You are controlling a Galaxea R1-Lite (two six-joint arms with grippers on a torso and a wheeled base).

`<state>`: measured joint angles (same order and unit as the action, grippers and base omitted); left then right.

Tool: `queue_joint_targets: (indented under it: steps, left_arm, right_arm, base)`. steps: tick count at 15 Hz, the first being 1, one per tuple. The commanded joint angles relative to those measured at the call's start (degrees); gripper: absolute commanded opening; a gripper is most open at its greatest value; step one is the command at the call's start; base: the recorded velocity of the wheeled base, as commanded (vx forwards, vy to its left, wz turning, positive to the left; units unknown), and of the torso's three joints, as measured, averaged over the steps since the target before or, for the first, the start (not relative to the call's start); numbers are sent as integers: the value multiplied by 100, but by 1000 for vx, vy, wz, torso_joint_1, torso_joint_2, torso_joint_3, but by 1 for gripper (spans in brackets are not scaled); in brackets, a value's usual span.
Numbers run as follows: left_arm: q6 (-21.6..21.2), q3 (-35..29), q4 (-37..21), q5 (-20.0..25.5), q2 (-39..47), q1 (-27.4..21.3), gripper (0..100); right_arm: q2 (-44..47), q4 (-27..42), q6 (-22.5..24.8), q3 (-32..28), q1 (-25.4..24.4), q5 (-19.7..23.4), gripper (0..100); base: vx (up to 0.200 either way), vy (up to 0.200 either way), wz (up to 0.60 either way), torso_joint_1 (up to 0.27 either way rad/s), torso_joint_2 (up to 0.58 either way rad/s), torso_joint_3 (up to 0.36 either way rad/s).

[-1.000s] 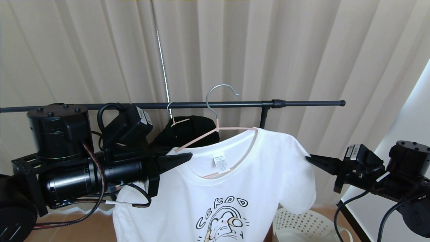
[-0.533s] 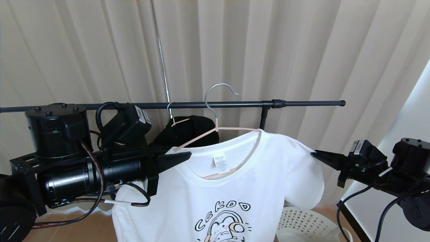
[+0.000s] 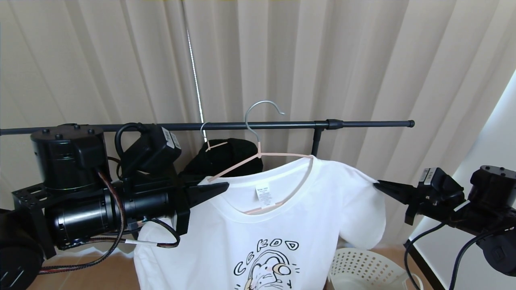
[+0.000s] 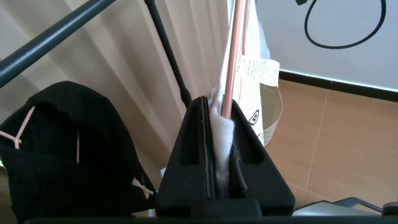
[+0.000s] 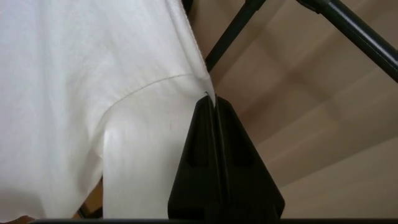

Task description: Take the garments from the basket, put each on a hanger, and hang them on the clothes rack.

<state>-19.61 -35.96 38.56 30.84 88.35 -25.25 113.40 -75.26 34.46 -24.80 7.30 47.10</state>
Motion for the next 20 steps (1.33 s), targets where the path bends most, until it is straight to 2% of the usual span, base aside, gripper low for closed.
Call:
queue_joint_targets:
  steps: [1,3,4,12,14,18,20]
  left_arm:
    - [2,10,3,1,7,2,0]
    - [2,10,3,1,7,2,0]
    - [10,1,3,1,16,20,0]
    - [10,-25,3,1,95,257,0]
    - [2,-51,3,1,218,345,0]
    - [10,-122,275,1,587,600,0]
    - [133,-148,380,-8,702,626,0]
  right_arm:
    - [-116,179,-80,10,-36,-8,0]
    - [-222,267,-115,36,-36,-8,0]
    - [-239,258,-115,71,-36,9,100]
    - [-696,275,-203,159,-185,36,100]
    - [-916,275,-476,221,-414,9,100]
    - [-1470,275,-1574,221,-792,-43,100]
    - [-1584,267,-2031,168,-1003,-448,100]
  base:
    - [0,0,0,0,0,0]
    - [0,0,0,0,0,0]
    - [0,0,0,0,0,0]
    - [0,0,0,0,0,0]
    - [0,0,0,0,0,0]
    - [0,0,0,0,0,0]
    - [0,0,0,0,0,0]
